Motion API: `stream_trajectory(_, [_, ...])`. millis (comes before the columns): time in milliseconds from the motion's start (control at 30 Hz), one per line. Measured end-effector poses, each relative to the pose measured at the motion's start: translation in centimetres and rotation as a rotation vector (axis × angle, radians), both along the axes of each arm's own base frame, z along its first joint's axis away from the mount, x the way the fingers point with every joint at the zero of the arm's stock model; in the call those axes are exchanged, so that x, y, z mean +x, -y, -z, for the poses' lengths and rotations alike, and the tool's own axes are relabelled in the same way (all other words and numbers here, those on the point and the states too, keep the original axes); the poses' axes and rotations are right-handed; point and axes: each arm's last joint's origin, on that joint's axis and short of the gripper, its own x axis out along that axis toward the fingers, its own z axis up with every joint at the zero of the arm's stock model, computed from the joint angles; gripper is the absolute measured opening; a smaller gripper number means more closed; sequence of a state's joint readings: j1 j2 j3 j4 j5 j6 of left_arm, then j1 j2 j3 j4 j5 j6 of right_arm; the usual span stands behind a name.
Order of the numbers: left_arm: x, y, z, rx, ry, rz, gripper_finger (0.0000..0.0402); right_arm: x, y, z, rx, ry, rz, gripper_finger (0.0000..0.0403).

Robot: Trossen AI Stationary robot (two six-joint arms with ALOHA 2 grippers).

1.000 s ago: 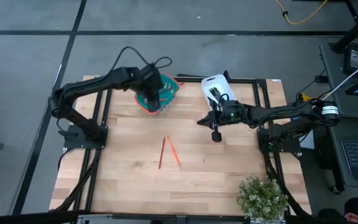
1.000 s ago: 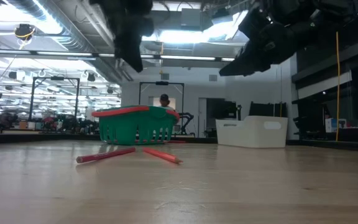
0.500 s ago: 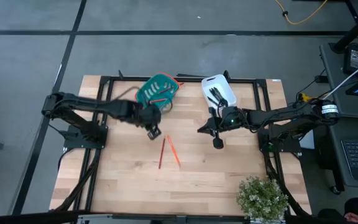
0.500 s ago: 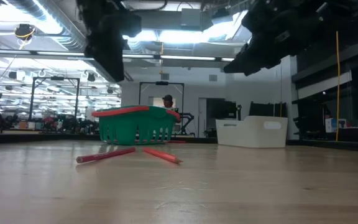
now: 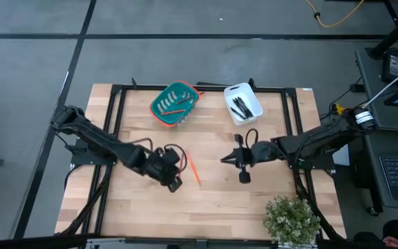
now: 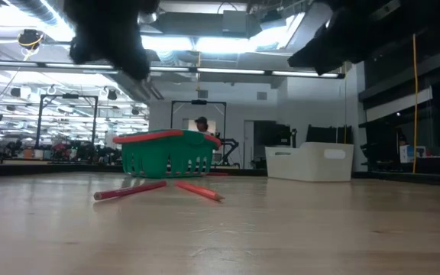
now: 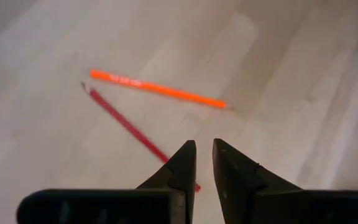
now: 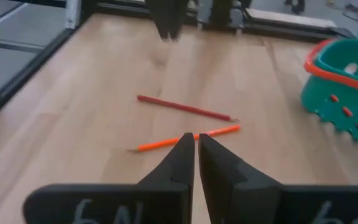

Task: Sort pens & pencils
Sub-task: Put the red pencil into the blue bin

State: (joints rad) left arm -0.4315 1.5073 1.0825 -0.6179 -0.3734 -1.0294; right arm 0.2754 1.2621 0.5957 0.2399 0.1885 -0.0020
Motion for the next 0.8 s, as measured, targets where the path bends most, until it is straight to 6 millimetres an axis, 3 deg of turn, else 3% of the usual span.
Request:
stream_trajectory(267, [1.8,0.5,3.8,-0.107,-0.128,-0.031,0.0034,-0.2,-0.7,-0.2,0.002,0.015,-0.027,0.0026])
stream_trajectory(533, [2.9,-0.9,3.6,-0.127,-0.131,-0.082,0.0035,-0.2,-0.7,-0.2,0.002,0.015,-0.026,0.0026])
stream_trajectory(800, [3.2,-4.3,3.9,-0.074,-0.203,-0.111,0.0031,-0.2,-0.7,-0.2,-0.002,0.016,-0.028,0.0026])
